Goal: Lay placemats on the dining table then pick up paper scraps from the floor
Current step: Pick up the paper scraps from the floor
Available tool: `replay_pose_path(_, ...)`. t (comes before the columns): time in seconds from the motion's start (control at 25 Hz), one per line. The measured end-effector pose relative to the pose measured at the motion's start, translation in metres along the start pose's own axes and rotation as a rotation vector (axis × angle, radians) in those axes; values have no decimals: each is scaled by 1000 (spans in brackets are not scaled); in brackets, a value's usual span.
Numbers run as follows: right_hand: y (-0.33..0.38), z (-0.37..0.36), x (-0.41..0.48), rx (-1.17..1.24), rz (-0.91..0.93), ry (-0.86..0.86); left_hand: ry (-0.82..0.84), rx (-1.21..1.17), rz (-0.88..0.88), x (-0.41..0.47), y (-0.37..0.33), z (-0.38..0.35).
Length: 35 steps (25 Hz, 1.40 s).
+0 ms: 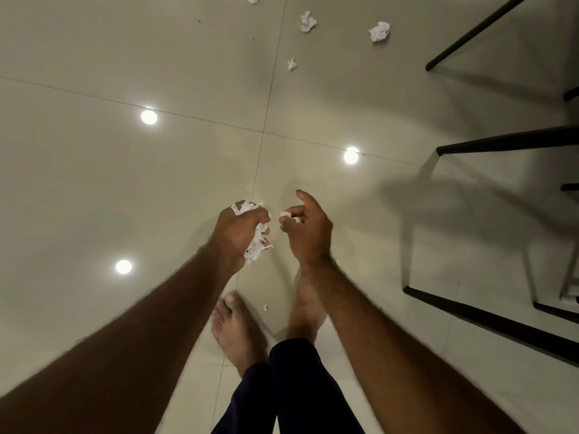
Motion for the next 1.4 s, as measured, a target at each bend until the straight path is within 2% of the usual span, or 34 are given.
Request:
replay_pose_path(0.12,30,-18,-21,12,-9,66,24,-107,8,-15,-6,-6)
replay_pose_path(0.24,44,-35,-32,-13,-45,205,56,-219,31,-26,-18,-10)
replay_pose_path(0.4,47,-49,-47,123,-201,334,-108,-66,27,-28,-22,16)
replay_pose_path(0.52,41,-55,-56,255,-322,358,-174,-62,14,-35,-22,27)
replay_pose_path(0.68,41,-54,-72,277,-336,435,-199,-126,-28,-43,-15,42)
replay_pose_path(0.8,28,-41,-78,80,-198,383,-232,-65,-68,-42,-9,56)
replay_pose_path(0.92,-5,-30,-92,-395,65,329,-297,-69,-88,-37,2,71)
replay_pose_path(1.0,-40,-47,-121,-725,259,503,-334,-90,-101,-31,10,81)
replay_pose_path(1.08,-85,-68,-153,-954,391,700,-358,-92,-119,-23,18,90)
replay_pose_path(1.2,-127,-76,-166,-1083,387,699,-349,-104,-151,-12,27,104)
replay_pose_path(1.4,-144,-93,-160,-1077,478,737,-368,-70,-175,-3,34,131)
Point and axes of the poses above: each hand's wrist, its own x-axis towards the middle knuckle, its own z-axis out of the back of the hand, y = z × x, the point moved 10 cm from there along x, towards the middle knuckle, and after that the axes turned 6 degrees about -y, right-handed, at the moved point
